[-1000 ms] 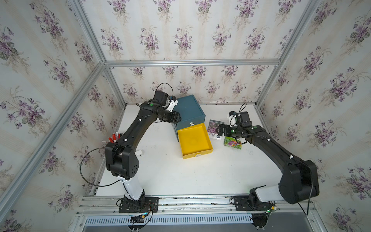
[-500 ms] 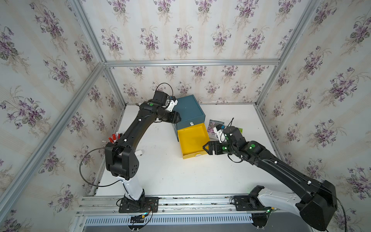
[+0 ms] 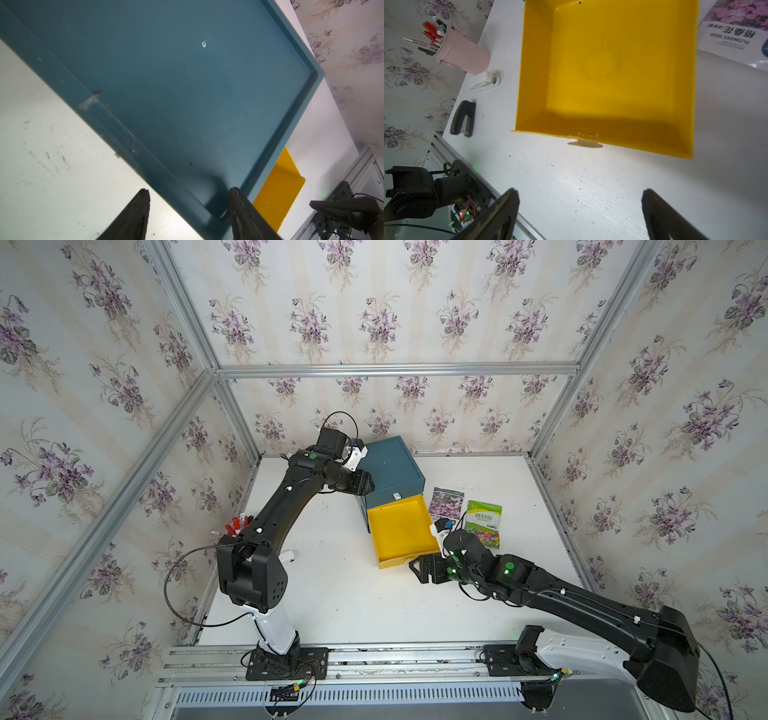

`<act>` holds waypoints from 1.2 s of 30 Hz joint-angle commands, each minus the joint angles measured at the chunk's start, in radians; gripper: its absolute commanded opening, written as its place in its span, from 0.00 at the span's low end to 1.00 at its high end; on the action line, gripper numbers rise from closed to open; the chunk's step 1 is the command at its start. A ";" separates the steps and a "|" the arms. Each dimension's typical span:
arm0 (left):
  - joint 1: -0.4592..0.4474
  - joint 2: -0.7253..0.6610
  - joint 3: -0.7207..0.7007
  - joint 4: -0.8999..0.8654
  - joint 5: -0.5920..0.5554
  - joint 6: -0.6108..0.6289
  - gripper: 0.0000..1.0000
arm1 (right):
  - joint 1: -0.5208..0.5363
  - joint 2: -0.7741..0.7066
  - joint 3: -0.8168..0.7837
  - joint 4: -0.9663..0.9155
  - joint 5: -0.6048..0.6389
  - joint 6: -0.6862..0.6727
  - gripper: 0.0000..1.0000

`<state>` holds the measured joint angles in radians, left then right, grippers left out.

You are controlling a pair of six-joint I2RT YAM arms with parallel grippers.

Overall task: Take the seed bags out of the drawer
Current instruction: Close the drawer in the storage box.

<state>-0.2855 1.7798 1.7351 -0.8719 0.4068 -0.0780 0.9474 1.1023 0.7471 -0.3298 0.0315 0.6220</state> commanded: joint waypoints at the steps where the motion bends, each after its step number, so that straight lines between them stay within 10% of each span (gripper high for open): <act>1: 0.000 0.010 -0.012 -0.168 -0.091 0.032 0.64 | 0.024 0.005 -0.038 0.098 0.078 0.028 0.92; 36: 0.008 0.007 -0.006 -0.194 -0.088 0.058 0.64 | 0.161 0.222 -0.129 0.487 0.388 -0.025 0.71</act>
<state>-0.2790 1.7771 1.7412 -0.8925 0.3992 -0.0586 1.1061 1.3159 0.6117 0.1070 0.3733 0.6270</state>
